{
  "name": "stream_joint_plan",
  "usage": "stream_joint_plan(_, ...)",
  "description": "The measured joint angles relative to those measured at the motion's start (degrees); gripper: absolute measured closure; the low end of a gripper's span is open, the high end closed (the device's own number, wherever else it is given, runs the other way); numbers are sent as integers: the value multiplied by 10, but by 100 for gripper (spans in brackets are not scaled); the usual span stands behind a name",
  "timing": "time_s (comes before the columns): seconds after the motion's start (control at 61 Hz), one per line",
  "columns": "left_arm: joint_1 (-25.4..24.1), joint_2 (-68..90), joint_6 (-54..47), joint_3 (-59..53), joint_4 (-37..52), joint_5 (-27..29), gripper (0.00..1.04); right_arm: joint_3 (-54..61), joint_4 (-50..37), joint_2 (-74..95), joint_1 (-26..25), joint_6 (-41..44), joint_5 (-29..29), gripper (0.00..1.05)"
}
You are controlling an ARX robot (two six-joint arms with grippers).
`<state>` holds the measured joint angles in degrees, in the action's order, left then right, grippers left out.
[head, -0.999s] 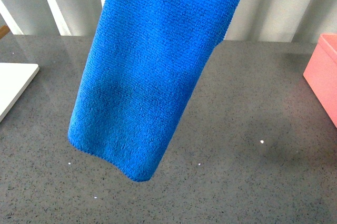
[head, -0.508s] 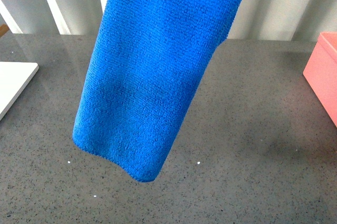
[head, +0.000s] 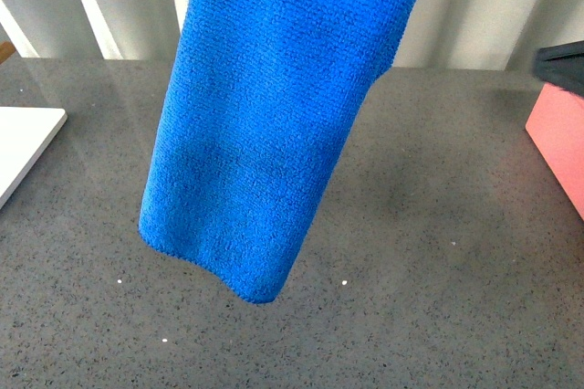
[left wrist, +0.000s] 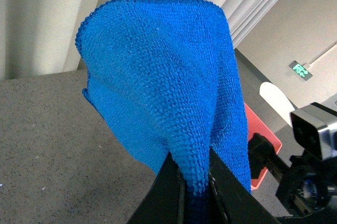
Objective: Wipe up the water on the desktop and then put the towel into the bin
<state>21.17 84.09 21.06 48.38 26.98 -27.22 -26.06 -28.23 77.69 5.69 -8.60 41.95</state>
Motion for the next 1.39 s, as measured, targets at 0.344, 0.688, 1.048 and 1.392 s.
stream_joint_plan(0.344, 0, 0, 0, 0, 0, 0, 101, -52, -82, 86, 75, -5, 77, 7)
stream_joint_plan(0.688, 0, 0, 0, 0, 0, 0, 101, -97, -148, 164, 104, -34, 84, 7)
stream_joint_plan(1.048, 0, 0, 0, 0, 0, 0, 101, -131, -261, 227, 134, -112, 124, 26)
stream_joint_plan(1.392, 0, 0, 0, 0, 0, 1, 101, -134, -296, 235, 142, -137, 111, 77)
